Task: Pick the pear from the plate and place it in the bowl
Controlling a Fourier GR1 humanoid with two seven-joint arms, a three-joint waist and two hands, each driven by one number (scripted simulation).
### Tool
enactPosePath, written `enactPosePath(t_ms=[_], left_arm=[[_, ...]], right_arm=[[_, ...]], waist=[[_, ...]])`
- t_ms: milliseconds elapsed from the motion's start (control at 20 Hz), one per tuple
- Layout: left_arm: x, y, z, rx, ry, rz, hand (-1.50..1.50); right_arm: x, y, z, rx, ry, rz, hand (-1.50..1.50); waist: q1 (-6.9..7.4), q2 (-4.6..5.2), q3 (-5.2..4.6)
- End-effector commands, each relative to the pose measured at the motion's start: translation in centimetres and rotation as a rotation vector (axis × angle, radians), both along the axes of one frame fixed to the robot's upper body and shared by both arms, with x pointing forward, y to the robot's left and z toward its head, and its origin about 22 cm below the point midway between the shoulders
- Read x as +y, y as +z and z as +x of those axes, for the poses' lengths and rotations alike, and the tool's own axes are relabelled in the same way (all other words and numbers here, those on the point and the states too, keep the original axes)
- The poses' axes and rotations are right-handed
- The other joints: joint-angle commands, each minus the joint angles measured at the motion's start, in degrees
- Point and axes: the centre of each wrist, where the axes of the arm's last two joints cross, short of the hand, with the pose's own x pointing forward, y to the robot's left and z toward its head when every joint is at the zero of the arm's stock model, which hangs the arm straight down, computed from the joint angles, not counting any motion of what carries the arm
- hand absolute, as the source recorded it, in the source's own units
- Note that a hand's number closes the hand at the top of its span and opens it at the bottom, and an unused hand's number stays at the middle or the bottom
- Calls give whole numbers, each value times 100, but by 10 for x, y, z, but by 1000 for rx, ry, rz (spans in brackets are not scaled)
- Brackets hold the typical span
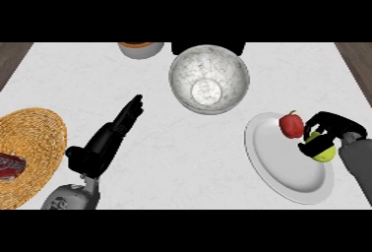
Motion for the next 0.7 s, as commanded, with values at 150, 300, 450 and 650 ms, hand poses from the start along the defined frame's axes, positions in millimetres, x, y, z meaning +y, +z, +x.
enactPosePath(t_ms=[150, 300, 450, 650], left_arm=[[-21, 6, 7, -14, -110, 14, 0], [-20, -2, 5, 3, -73, 14, 0], [-16, -4, 3, 11, -61, -9, 0], [-22, 5, 8, -2, -60, 10, 0]], right_arm=[[235, 69, 11, -464, 499, 37, 150], [306, 80, -14, -650, 483, -52, 150], [337, 94, -33, -805, 431, -78, 150], [355, 115, -49, -1004, 324, 45, 150]], waist=[[739, 12, 58], [473, 20, 66], [391, 30, 76], [330, 51, 86]])
